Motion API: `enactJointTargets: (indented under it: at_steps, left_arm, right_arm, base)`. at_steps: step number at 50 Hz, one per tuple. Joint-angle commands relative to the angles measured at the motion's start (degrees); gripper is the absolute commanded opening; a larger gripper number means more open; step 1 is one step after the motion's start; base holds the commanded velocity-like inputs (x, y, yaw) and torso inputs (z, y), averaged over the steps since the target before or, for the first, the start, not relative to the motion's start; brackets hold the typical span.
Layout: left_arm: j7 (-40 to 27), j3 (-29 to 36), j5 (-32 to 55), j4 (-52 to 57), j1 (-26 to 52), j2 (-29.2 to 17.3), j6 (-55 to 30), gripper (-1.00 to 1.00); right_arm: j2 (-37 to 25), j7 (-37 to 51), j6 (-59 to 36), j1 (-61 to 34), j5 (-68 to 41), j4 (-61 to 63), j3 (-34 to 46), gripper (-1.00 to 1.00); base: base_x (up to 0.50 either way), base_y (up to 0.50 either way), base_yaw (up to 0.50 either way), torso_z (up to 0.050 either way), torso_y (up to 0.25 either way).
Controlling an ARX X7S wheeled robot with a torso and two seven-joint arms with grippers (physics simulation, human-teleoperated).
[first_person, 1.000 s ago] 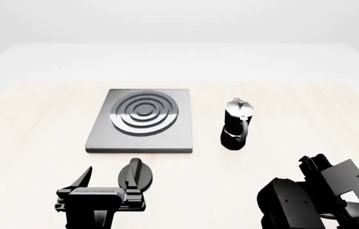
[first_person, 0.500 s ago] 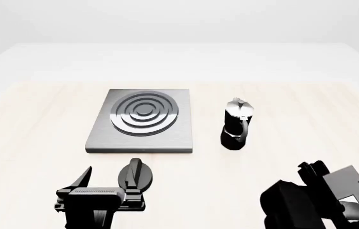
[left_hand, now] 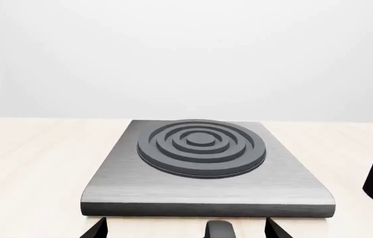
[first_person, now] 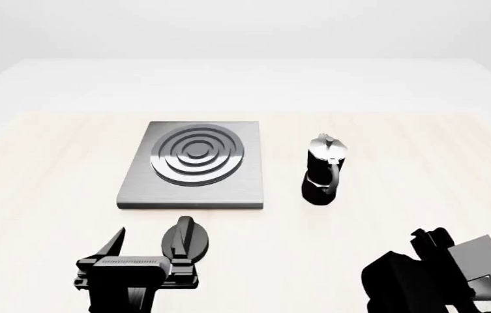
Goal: Put the frying pan on the stove.
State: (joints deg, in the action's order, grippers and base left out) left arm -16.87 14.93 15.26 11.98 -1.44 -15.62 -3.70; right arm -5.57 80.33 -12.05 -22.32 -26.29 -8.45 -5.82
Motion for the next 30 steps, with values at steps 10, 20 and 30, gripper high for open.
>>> enactJointTargets:
  at_steps: [10, 20, 30]
  left_arm:
    - [-0.38, 0.31, 0.28, -0.15, 0.12, -0.38, 0.24, 1.00]
    - [-0.51, 0.58, 0.34, -0.34, 0.22, -0.46, 0.40, 1.00]
    - [-0.76, 0.70, 0.47, -0.15, 0.14, -0.68, 0.47, 1.00]
  right_arm:
    - [0.52, -1.21, 1.74, -0.35, -1.92, -3.46, -0.63, 1.00]
    - [0.26, -0.86, 1.66, -0.04, -2.28, -2.59, -0.37, -1.00]
    - [0.06, -0.89, 1.84, 0.50, -2.53, -1.94, 0.03, -1.00]
  base:
    - [0.00, 0.00, 0.00, 0.000, 0.000]
    - [0.00, 0.00, 0.00, 0.000, 0.000]
    - [0.00, 0.00, 0.00, 0.000, 0.000]
